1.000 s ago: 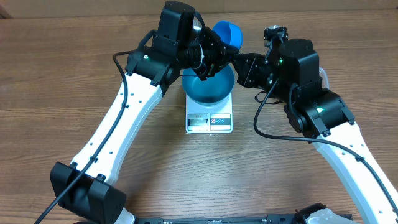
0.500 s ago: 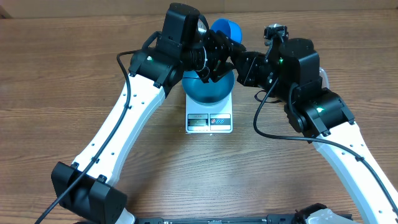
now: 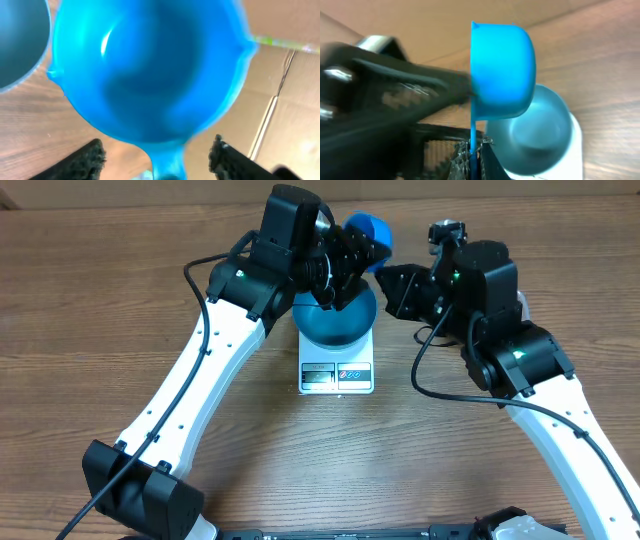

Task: Scoop item into bowl and weigh 150g on scale
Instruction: 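Grasp the scoop handle with the right gripper, release left gripper, then carry the scoop with the right gripper into the bean container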

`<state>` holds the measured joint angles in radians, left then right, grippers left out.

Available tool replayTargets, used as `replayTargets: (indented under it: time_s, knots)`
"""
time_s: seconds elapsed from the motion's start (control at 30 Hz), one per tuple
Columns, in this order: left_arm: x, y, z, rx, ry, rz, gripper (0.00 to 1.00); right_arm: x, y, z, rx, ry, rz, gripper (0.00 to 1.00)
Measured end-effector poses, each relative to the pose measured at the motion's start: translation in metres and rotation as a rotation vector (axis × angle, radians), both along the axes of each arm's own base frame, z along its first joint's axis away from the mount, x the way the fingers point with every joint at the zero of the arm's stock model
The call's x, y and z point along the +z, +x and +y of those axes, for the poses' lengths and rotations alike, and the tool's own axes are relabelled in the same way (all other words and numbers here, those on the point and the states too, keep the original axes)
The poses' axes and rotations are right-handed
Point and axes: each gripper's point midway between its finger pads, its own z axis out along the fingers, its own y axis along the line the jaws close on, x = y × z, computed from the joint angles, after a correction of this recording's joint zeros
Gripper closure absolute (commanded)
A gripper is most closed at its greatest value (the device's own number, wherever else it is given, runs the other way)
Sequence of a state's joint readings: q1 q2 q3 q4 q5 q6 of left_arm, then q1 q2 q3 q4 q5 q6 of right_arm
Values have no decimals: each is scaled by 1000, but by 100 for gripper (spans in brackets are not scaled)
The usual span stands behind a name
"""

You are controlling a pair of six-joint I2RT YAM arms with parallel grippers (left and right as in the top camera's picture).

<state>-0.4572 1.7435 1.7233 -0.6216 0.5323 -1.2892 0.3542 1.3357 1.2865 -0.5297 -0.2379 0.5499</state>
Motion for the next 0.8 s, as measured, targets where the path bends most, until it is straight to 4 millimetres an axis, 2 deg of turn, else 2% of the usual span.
replayTargets:
  time_s: [0.2, 0.27, 0.37, 0.43, 0.5, 0.53, 0.67, 0.73, 0.8]
  knots:
    - [-3, 15, 18, 7, 82, -106, 8, -22, -5, -34, -70, -48, 126, 97]
    - [-3, 20, 24, 5, 110, -141, 7, -21, -9, -47, -90, -72, 163, 97]
    - [-4, 25, 31, -1, 144, -183, 8, -4, -12, -62, -107, -99, 173, 97]
    - [-5, 27, 34, -15, 177, -223, 8, 15, -19, -74, -118, -119, 176, 97]
    - [-5, 29, 37, -34, 205, -260, 9, 33, -29, -87, -134, -140, 180, 97]
    - [-5, 30, 39, -43, 219, -276, 9, 37, -41, -97, -139, -164, 232, 97]
    - [-8, 30, 41, -94, 276, -340, 4, 39, -66, -125, -170, -263, 398, 97]
    - [-10, 29, 42, -121, 302, -362, 2, 38, -65, -133, -175, -318, 458, 97]
    - [-14, 26, 43, -146, 326, -373, 0, 36, -48, -138, -174, -359, 465, 97]
